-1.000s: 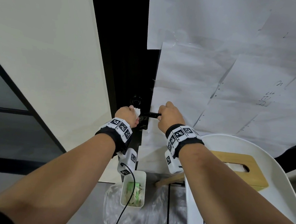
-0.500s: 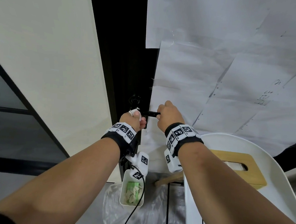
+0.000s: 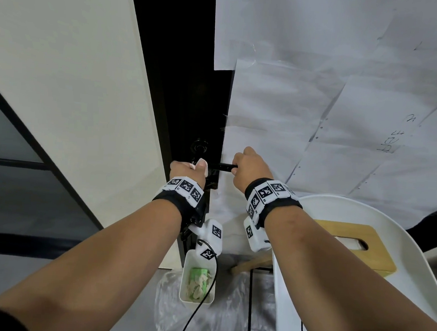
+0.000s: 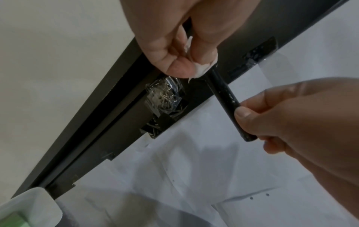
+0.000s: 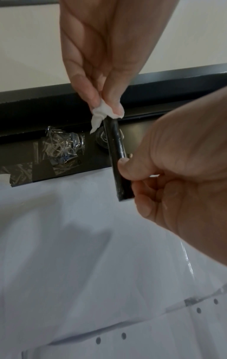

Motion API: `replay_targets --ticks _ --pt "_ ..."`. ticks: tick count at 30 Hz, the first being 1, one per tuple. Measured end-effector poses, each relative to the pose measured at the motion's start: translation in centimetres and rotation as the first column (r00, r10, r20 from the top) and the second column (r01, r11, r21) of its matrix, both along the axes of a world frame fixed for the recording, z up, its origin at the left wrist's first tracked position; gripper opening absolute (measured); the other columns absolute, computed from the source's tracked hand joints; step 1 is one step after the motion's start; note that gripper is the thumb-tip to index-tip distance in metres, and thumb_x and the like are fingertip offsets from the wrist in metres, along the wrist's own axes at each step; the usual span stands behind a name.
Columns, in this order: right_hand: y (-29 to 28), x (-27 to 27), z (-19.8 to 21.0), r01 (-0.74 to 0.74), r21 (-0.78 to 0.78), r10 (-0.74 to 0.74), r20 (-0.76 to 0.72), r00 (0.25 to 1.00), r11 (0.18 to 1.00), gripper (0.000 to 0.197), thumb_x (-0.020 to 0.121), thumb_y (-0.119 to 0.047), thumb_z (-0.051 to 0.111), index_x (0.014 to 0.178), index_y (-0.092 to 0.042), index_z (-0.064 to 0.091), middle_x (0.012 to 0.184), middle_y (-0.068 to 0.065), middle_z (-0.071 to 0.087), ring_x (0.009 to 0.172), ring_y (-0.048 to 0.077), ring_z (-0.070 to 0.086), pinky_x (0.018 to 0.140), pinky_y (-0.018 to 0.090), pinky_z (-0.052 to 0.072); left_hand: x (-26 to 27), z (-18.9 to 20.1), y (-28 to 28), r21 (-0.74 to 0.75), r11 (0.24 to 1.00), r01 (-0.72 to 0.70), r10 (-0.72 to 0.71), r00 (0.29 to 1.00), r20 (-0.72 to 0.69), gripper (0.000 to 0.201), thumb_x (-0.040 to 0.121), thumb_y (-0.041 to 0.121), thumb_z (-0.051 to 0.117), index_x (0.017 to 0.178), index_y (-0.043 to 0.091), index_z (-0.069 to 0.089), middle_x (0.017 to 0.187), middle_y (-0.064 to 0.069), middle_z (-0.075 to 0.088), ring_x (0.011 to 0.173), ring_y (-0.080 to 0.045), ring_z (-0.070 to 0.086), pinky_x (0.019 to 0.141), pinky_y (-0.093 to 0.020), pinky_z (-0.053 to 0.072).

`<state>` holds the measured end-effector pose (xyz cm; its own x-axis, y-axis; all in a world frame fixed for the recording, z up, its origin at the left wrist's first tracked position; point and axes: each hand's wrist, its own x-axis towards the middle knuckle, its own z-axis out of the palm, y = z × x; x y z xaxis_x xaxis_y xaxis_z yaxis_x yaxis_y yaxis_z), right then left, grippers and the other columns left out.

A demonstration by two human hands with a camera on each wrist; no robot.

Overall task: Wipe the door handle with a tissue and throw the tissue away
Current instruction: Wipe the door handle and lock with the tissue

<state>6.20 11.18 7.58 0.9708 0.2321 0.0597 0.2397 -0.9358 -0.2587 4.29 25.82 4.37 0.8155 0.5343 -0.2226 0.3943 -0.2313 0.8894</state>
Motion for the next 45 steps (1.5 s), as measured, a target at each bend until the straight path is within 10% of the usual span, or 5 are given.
replay_targets --ticks 5,13,21,32,45 --pt "0.0 0.1 0.0 -0.003 0.002 0.003 -0.002 1.000 1.000 0.017 0.092 -0.016 0.052 0.104 -0.005 0.059 0.109 0.011 0.046 0.093 0.030 0.054 0.078 0.039 0.050 -0.7 0.8 -0.2 0.087 0.995 -0.055 0.046 0.993 0.110 0.025 0.092 0.036 0.057 0.094 0.013 0.046 0.067 0.005 0.050 0.053 -0.011 0.049 0.045 -0.020 0.030" --pt "0.1 0.2 -0.2 0.005 0.002 -0.005 0.001 1.000 1.000 0.015 0.091 -0.015 0.054 0.102 -0.006 0.058 0.107 0.010 0.046 0.091 0.029 0.053 0.072 0.037 0.047 0.4 1.7 0.9 0.227 0.974 0.026 -0.099 0.944 0.316 0.019 0.085 0.033 0.069 0.085 0.017 0.058 0.085 0.000 0.064 0.072 -0.014 0.058 0.057 -0.017 0.041" --pt "0.1 0.3 -0.1 0.001 -0.009 -0.001 -0.006 1.000 1.000 0.015 0.092 -0.015 0.053 0.102 -0.005 0.058 0.108 0.011 0.046 0.092 0.030 0.053 0.074 0.037 0.047 1.2 1.8 2.5 0.612 0.714 0.340 -0.498 0.861 0.102 0.021 0.091 0.010 0.059 0.106 0.015 0.072 0.116 -0.006 0.061 0.102 -0.022 0.060 0.083 -0.022 0.045" --pt "0.7 0.5 -0.2 0.049 -0.029 -0.050 -0.009 0.999 0.998 0.013 0.087 -0.009 0.054 0.100 -0.007 0.057 0.107 0.010 0.045 0.091 0.029 0.054 0.074 0.038 0.049 1.6 2.6 3.2 0.763 0.370 0.531 -0.599 0.764 -0.241 0.025 0.088 0.011 0.062 0.113 0.013 0.061 0.125 -0.010 0.053 0.110 -0.028 0.056 0.088 -0.036 0.049" --pt "1.8 0.4 0.8 0.027 0.117 -0.021 -0.056 0.998 0.993 0.031 0.095 -0.016 0.048 0.124 -0.009 0.057 0.123 0.011 0.043 0.099 0.029 0.057 0.086 0.036 0.049 2.4 3.0 3.9 0.655 0.641 0.399 -0.523 0.852 -0.008 0.021 0.091 0.019 0.061 0.110 0.014 0.071 0.116 -0.006 0.064 0.107 -0.024 0.059 0.089 -0.026 0.044"
